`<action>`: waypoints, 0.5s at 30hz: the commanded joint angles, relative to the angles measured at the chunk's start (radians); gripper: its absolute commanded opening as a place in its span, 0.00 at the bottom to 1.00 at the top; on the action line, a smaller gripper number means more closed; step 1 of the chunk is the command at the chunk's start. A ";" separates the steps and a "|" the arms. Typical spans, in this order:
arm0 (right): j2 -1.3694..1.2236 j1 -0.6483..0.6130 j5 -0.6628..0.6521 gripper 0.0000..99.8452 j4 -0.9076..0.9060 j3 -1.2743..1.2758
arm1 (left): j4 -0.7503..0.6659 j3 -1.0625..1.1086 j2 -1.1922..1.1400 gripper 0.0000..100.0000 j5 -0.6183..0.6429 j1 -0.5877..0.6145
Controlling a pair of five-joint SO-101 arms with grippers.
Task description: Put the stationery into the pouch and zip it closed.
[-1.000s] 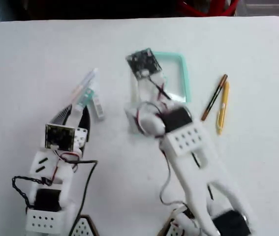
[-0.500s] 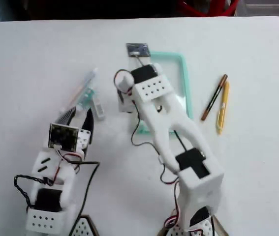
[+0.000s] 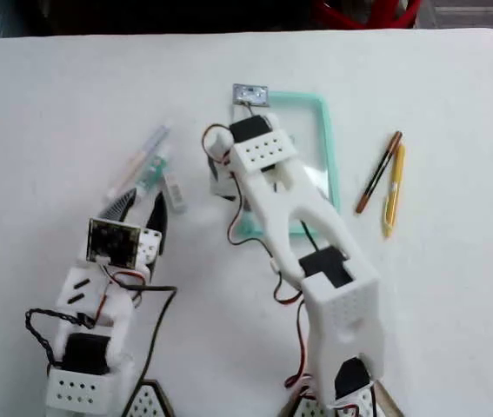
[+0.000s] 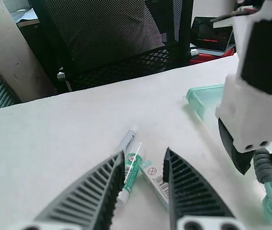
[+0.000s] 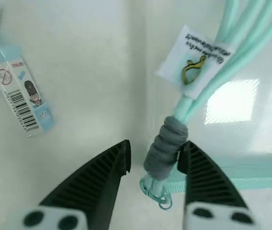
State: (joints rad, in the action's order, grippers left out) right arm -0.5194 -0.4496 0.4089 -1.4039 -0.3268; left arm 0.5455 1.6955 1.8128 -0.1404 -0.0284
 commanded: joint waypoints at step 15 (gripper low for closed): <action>-0.021 0.091 -0.005 0.03 0.013 -0.035 | 0.000 -0.003 0.001 0.15 0.003 -0.035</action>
State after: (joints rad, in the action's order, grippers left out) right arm -0.5608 -0.3790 0.4089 -1.3947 -0.3406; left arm 0.5455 1.6955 1.8128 -0.1404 -0.0545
